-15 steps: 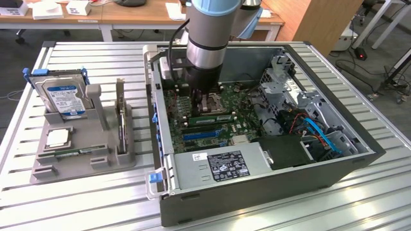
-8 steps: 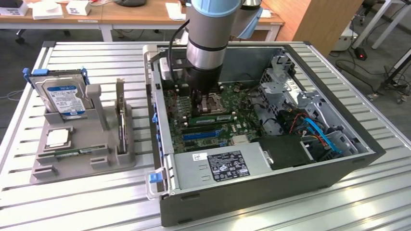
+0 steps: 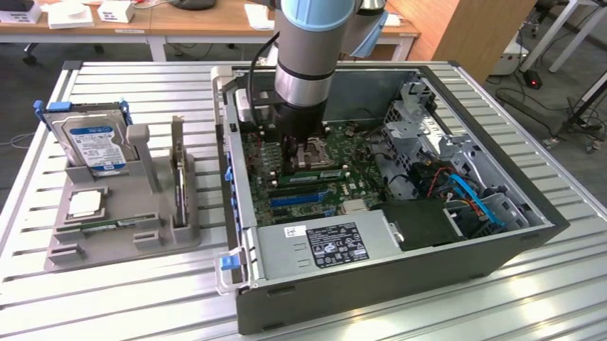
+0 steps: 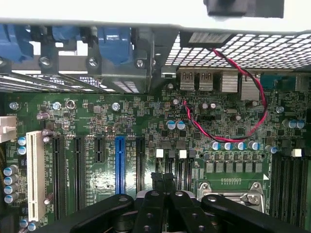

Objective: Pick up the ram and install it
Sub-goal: 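Press down the ram until it locks into place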

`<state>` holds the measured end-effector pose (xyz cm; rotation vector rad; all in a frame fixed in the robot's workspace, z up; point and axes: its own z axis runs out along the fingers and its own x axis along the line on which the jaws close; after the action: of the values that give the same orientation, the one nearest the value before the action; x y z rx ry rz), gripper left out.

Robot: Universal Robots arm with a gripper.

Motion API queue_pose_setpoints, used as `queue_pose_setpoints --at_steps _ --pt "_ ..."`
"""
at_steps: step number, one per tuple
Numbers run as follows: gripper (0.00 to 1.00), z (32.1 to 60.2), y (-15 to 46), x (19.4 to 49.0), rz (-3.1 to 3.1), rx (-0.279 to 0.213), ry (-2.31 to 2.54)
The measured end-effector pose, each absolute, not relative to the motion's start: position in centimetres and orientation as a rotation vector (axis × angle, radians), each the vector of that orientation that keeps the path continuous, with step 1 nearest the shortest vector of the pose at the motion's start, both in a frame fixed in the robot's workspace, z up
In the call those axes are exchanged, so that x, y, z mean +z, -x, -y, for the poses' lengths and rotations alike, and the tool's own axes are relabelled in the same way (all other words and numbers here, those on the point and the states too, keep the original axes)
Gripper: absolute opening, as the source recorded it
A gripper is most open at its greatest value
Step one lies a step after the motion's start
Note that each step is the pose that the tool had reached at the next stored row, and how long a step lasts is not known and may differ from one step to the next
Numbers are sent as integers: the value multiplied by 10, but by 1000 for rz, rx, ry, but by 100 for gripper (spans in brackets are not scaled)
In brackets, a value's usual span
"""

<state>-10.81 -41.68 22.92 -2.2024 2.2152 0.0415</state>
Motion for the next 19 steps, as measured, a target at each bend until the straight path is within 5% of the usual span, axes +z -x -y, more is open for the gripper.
queue_pose_setpoints --at_steps 19 --pt "9 417 108 226 -2215 41 2202"
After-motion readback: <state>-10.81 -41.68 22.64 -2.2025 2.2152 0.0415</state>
